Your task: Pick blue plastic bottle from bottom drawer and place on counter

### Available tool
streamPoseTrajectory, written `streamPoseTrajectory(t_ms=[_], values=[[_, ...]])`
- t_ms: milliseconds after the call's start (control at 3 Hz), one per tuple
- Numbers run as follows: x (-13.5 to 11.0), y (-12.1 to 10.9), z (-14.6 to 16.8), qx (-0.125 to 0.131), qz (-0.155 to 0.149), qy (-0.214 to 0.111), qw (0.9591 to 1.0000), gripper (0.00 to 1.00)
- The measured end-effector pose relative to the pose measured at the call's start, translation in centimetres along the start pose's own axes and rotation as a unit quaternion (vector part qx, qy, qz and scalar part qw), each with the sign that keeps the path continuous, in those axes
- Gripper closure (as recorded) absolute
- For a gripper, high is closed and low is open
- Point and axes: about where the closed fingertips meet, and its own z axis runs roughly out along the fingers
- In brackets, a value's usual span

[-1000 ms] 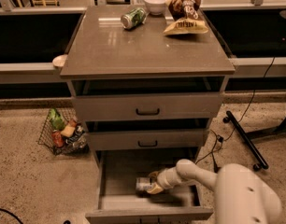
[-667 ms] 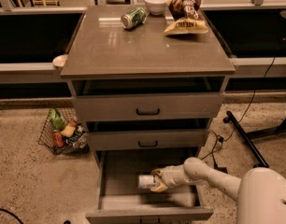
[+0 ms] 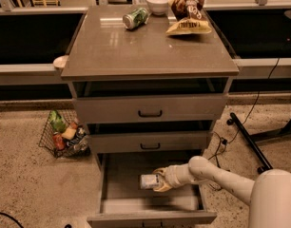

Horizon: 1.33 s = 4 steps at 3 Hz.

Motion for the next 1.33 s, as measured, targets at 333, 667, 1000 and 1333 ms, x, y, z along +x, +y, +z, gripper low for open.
streamPoseTrajectory(t_ms=[333, 667, 1000, 1333], values=[[-4.0, -1.2, -4.2, 0.013, -0.055, 0.009, 0.9984, 1.0], [-9.5, -1.1, -9.2, 0.007, -0.112, 0.023, 0.9934, 1.0], [-14.9, -1.2, -13.3, -0.001, -0.165, 0.038, 0.9856, 1.0], [-15.9, -1.9, -14.4, 0.003, -0.177, 0.046, 0.9831, 1.0]])
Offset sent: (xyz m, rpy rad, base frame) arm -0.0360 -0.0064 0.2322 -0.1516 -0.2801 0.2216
